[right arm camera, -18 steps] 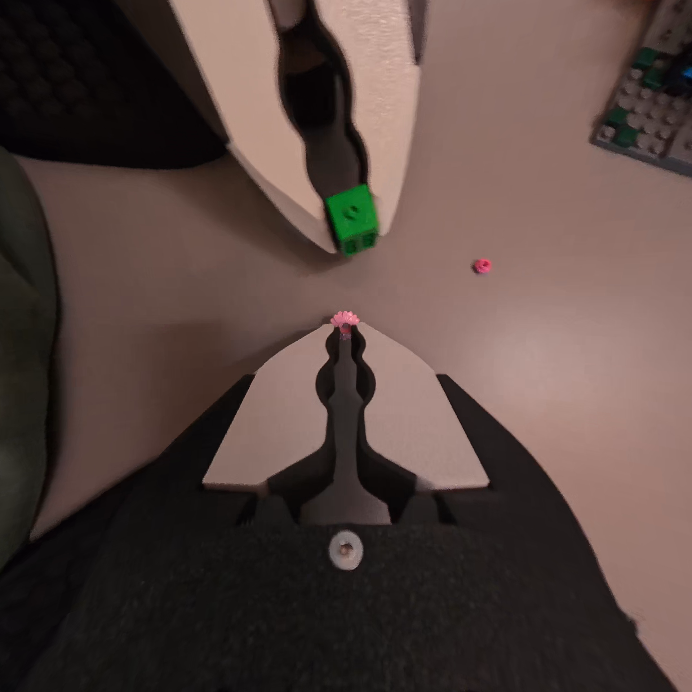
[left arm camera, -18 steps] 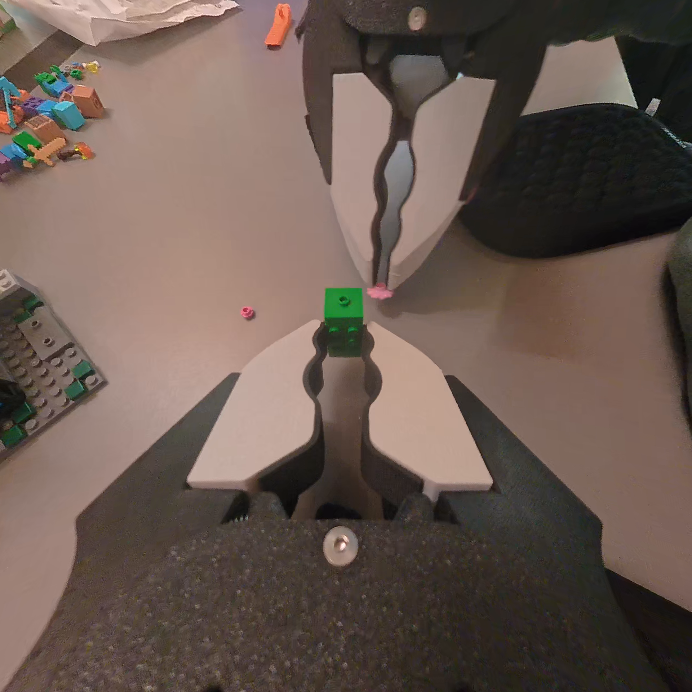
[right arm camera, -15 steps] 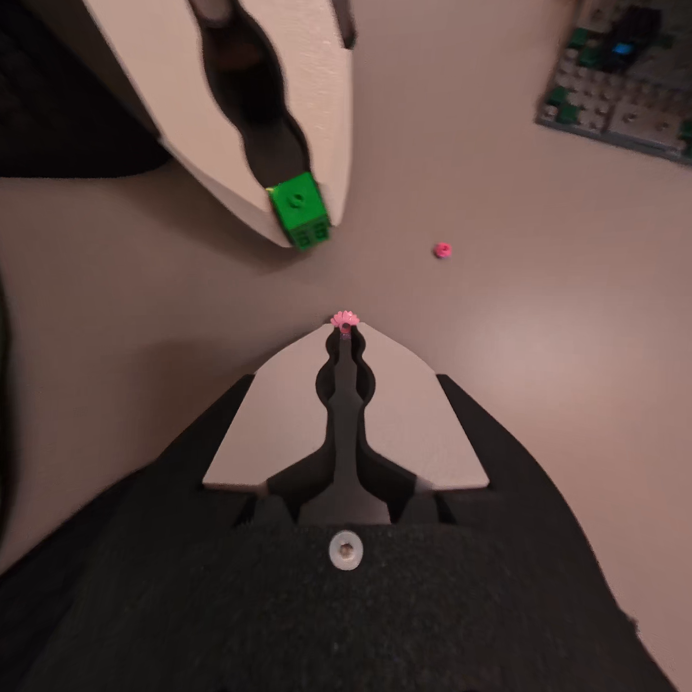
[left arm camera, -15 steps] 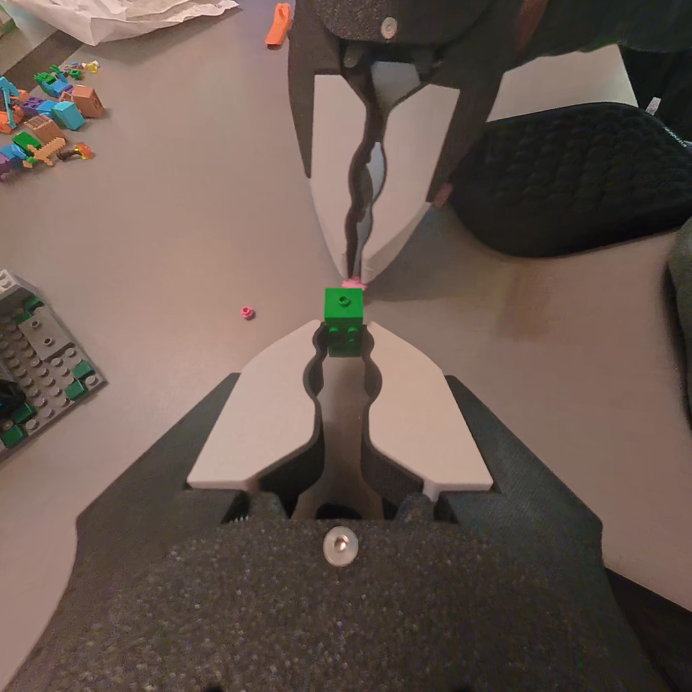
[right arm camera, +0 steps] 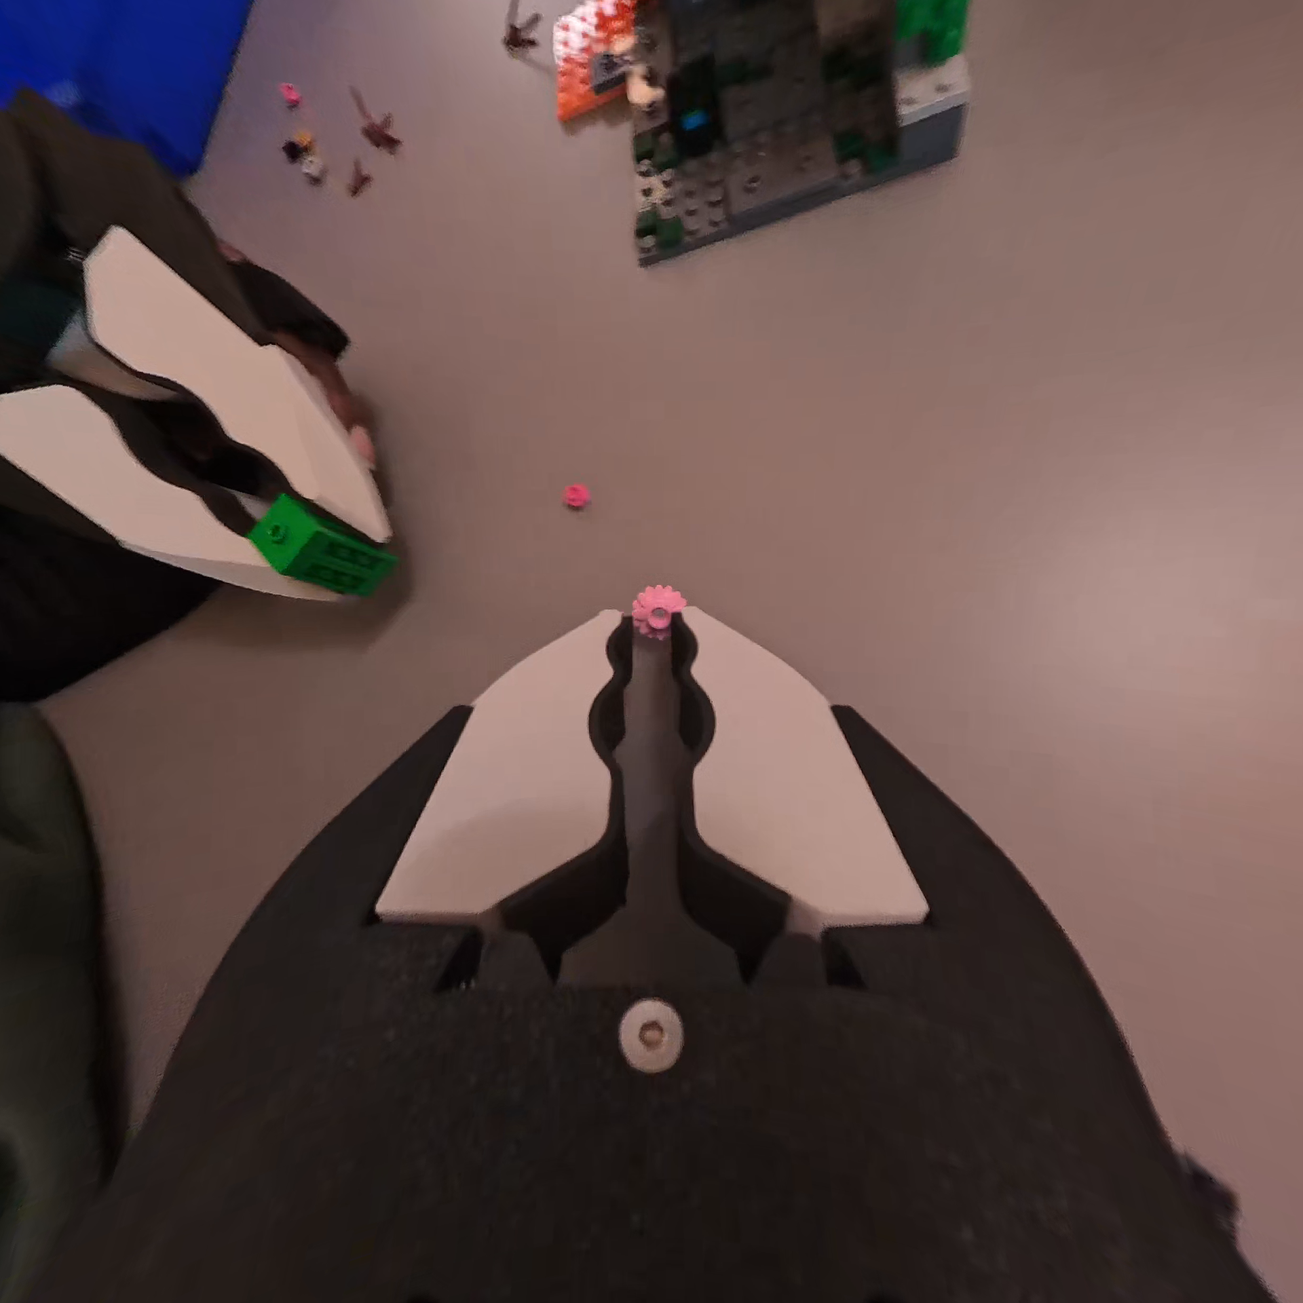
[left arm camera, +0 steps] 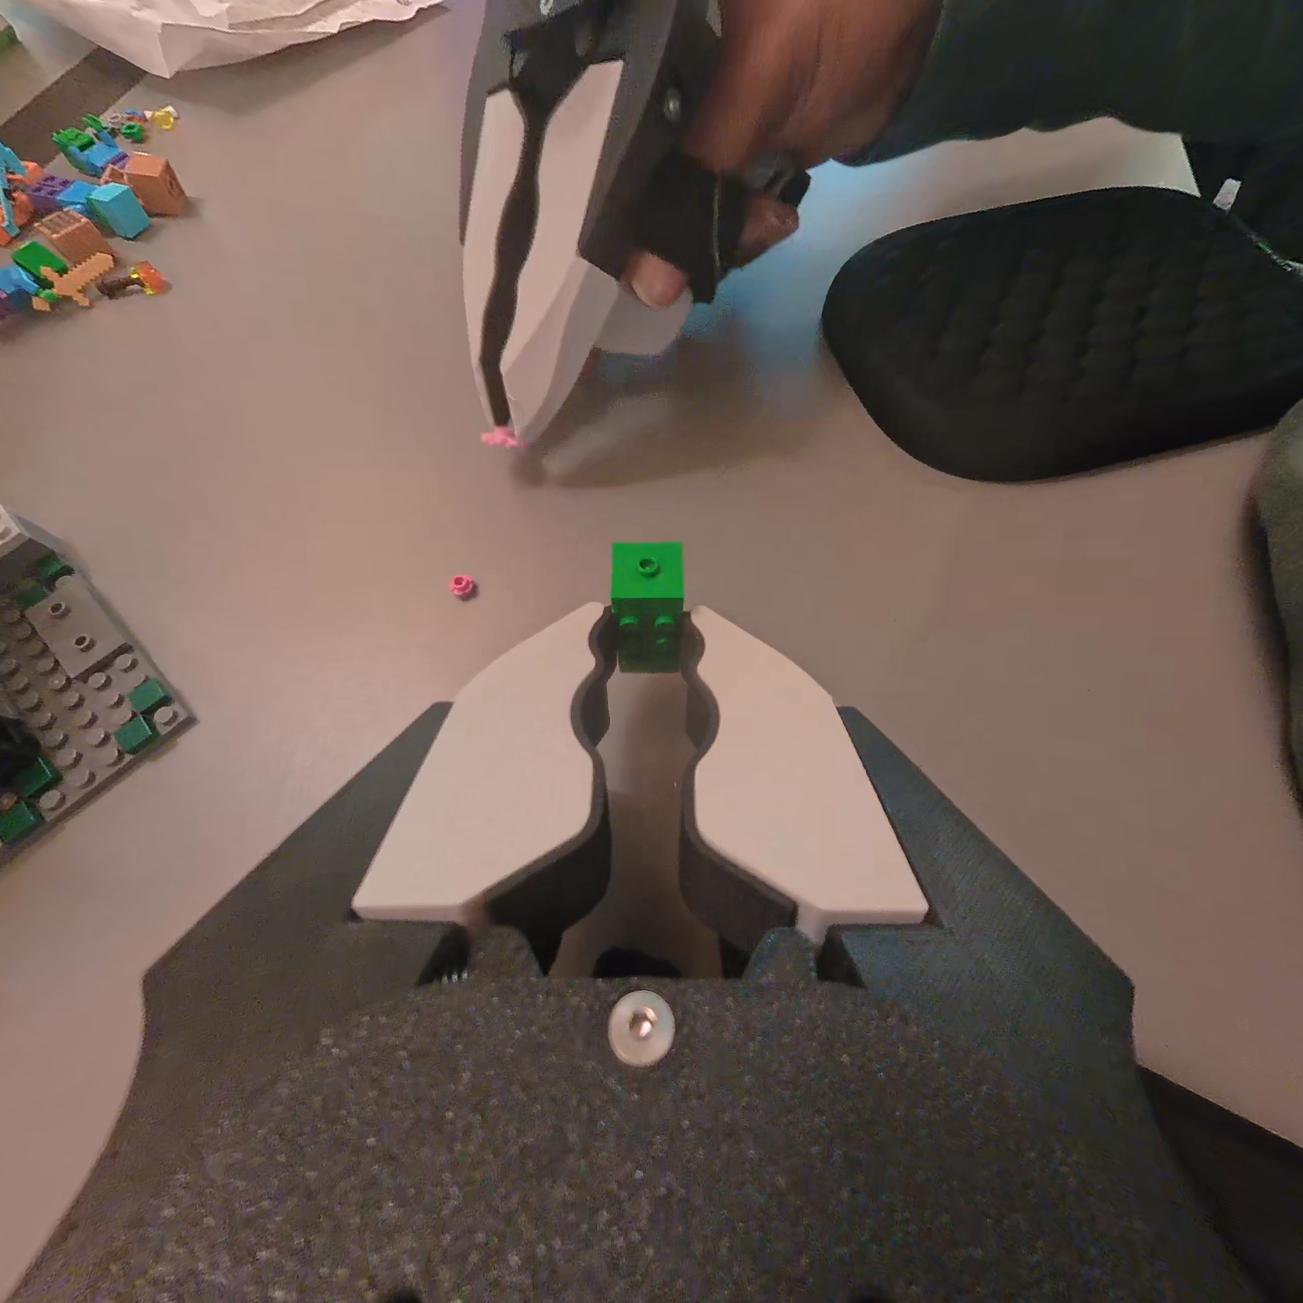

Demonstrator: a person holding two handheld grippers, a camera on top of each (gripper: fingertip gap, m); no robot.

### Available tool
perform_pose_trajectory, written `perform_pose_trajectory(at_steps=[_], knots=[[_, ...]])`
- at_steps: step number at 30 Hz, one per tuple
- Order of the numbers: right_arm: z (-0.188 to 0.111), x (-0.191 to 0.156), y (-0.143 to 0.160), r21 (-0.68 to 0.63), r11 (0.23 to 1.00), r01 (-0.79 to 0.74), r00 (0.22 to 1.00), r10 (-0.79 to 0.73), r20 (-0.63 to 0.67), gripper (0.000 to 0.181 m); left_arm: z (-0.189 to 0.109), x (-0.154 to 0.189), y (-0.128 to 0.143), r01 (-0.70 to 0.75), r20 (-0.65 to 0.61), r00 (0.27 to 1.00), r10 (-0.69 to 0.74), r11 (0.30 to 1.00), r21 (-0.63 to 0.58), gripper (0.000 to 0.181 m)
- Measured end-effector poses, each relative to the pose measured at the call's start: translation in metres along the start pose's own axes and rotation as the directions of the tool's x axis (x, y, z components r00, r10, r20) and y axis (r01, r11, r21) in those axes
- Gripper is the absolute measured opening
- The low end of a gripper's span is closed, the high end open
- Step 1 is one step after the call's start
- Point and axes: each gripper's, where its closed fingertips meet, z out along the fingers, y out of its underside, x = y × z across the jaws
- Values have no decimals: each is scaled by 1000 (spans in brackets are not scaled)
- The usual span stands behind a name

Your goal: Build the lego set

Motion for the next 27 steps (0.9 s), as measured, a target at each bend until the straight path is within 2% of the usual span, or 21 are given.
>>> perform_pose_trajectory(at_steps=[1, 7, 11, 18, 27], knots=[[-3, 6, 1, -11, 1000, 13, 999, -14, -30, 11, 0, 0, 0, 0, -1, 1000, 0, 1000, -1, 17], [-15, 32, 10, -89, 994, 66, 986, -78, -147, 13, 1, 0, 1, -1, -2, 1000, 1, 1000, -5, 17], [-20, 39, 11, -133, 979, 152, 961, -178, -210, 14, 1, 0, 1, -1, -4, 1000, 1, 1000, -5, 17], [-10, 29, 8, -223, 890, 397, 877, -440, -194, 14, 1, 1, 1, -4, -5, 1000, 4, 1000, -6, 16], [-5, 35, 5, -295, 833, 469, 823, -533, -197, 9, 1, 2, 1, -9, -9, 1000, 9, 1000, -7, 17]])
